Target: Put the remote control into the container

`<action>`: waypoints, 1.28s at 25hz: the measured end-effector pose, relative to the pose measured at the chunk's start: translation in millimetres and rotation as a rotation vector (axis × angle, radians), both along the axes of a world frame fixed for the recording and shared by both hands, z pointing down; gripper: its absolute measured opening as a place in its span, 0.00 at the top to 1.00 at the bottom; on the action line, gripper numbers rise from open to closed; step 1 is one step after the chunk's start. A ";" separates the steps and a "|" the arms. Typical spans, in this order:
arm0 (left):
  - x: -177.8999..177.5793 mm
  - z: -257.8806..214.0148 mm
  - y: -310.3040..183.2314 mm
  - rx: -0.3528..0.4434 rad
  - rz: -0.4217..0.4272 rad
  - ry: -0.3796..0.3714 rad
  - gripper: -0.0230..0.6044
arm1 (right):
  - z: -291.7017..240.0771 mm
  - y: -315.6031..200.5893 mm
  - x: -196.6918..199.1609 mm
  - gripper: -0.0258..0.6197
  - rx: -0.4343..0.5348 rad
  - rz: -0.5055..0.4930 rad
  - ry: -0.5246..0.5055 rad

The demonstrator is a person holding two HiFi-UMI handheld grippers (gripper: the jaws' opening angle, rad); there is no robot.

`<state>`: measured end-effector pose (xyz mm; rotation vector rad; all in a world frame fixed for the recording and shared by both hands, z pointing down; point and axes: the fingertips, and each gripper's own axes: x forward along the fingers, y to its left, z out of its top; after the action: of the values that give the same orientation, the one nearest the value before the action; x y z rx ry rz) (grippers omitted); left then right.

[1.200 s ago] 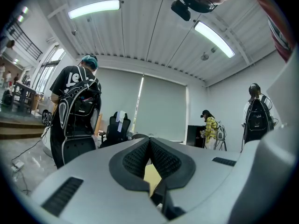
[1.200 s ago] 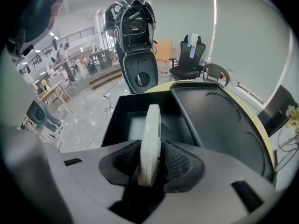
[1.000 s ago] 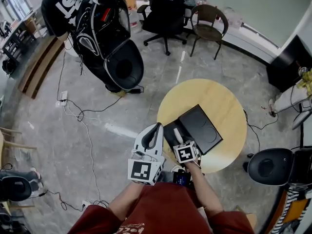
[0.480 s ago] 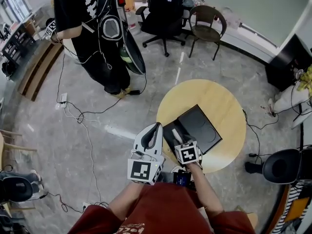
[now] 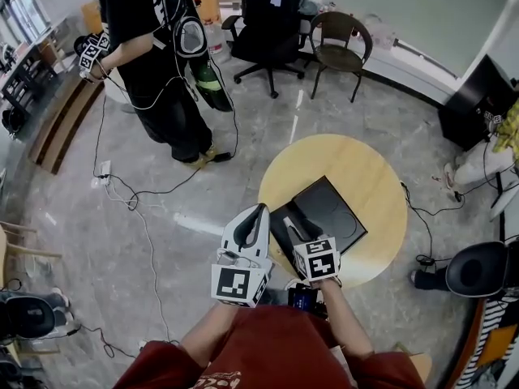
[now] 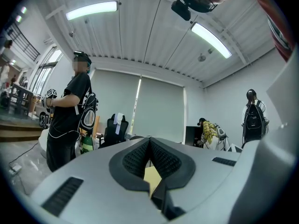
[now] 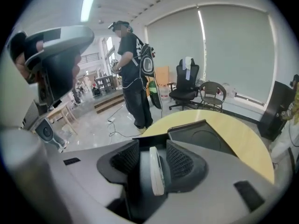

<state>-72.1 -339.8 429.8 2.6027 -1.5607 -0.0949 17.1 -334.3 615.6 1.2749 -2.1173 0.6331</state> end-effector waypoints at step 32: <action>28.4 -10.5 -3.8 0.003 0.027 -0.033 0.94 | -212.8 9.2 39.9 0.83 0.733 0.102 -0.242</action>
<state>-43.7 -343.6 419.2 2.6400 -1.5372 -0.0526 57.0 -325.1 402.8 1.7607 -2.6193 0.0221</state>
